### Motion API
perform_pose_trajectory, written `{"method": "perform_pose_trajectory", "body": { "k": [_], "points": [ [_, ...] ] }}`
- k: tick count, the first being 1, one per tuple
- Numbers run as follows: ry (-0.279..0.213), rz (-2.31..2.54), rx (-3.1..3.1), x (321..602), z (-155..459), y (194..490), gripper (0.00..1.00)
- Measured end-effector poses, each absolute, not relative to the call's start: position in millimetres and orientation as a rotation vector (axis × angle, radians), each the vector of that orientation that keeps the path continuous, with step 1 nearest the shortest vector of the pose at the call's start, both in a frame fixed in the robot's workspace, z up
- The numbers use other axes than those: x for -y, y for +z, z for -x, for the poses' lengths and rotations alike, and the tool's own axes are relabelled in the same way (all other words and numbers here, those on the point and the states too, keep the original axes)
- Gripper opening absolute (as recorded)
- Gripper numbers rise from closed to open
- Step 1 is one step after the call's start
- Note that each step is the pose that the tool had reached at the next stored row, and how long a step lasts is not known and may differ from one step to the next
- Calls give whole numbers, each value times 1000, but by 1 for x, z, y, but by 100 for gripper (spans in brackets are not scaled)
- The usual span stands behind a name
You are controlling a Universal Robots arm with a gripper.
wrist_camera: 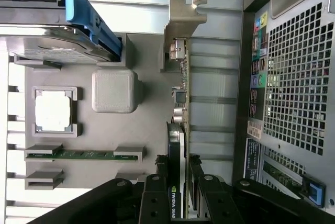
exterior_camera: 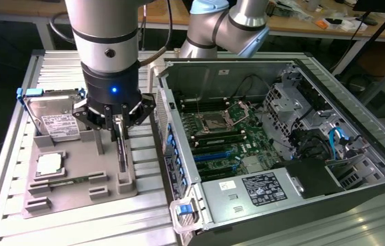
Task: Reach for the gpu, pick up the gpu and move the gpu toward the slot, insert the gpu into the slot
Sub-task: 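Pick up the gpu and move the gpu toward the slot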
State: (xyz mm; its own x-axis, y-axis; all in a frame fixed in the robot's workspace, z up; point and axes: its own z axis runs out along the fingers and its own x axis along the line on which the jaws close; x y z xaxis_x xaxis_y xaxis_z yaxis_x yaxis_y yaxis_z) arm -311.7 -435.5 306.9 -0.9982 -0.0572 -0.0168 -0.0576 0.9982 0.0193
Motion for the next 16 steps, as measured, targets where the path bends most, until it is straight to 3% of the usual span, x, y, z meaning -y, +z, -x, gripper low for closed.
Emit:
{"method": "perform_pose_trajectory", "body": {
  "k": [16],
  "points": [
    [31, 90, -3124, 435, 312, 338, 27]
  ]
}}
